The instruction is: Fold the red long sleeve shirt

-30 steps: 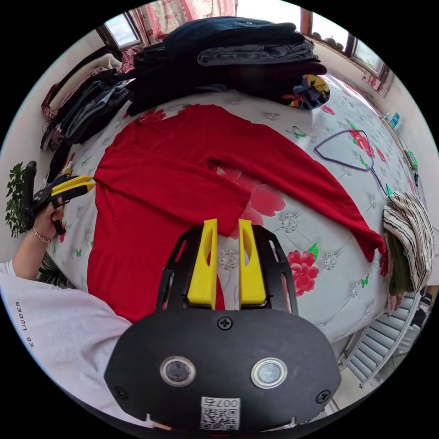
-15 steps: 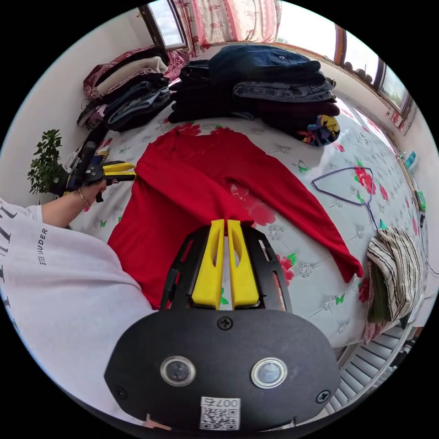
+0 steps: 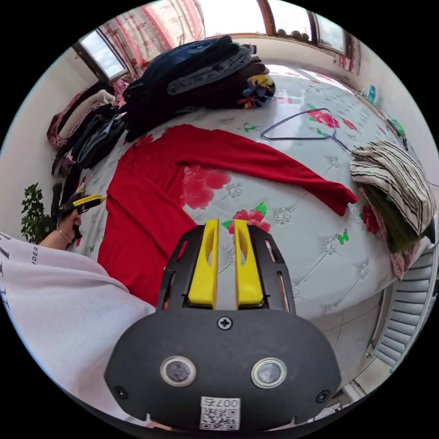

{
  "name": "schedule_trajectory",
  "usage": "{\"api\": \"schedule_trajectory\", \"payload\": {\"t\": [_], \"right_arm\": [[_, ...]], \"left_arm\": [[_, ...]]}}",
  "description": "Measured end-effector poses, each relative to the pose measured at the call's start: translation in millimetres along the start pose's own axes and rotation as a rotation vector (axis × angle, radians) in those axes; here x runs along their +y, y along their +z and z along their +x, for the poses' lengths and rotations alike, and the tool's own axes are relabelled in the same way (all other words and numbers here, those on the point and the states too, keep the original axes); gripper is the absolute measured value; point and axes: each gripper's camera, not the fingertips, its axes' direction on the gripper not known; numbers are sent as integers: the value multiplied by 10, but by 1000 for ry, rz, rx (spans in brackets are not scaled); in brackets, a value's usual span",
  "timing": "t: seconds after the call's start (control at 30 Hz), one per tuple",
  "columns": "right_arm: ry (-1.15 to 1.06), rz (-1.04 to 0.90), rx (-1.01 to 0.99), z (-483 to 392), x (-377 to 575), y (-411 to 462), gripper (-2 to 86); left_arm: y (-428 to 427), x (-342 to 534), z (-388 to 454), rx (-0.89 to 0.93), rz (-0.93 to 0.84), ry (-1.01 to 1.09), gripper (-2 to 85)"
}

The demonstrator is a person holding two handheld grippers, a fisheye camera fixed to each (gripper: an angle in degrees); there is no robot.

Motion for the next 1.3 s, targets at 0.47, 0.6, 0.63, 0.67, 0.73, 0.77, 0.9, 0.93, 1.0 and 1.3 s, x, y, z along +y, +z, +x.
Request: {"api": "schedule_trajectory", "payload": {"t": [0.47, 0.6, 0.63, 0.67, 0.73, 0.77, 0.9, 0.93, 1.0, 1.3], "right_arm": [[970, 256, -75, 2011, -556, 343, 4], [569, 397, -139, 1523, -1018, -101, -1], [378, 451, -155, 1213, -1161, -318, -1], [184, 502, -189, 859, -1261, -535, -1], [-97, 548, -270, 320, -1315, -799, -2], [-271, 566, -329, -35, -1281, -927, -2], [-634, 523, -475, -983, -974, -1006, -2], [-723, 485, -516, -1258, -821, -924, -2], [-828, 382, -558, -1619, -601, -671, -2], [-1027, -283, -489, -2386, 14, 799, 0]], "left_arm": [[-271, 1087, -738, 122, -67, -451, 41], [-360, 1201, -843, 155, -45, -490, 40], [-400, 1217, -865, 177, -25, -490, 40], [-437, 1219, -878, 194, -4, -483, 41], [-481, 1207, -890, 220, 25, -465, 42], [-507, 1196, -898, 234, 42, -455, 42], [-589, 1199, -959, 305, 101, -465, 40], [-614, 1225, -988, 332, 123, -473, 39], [-619, 1280, -1022, 354, 134, -472, 39], [-491, 1570, -1093, 347, 49, -418, 43]]}}
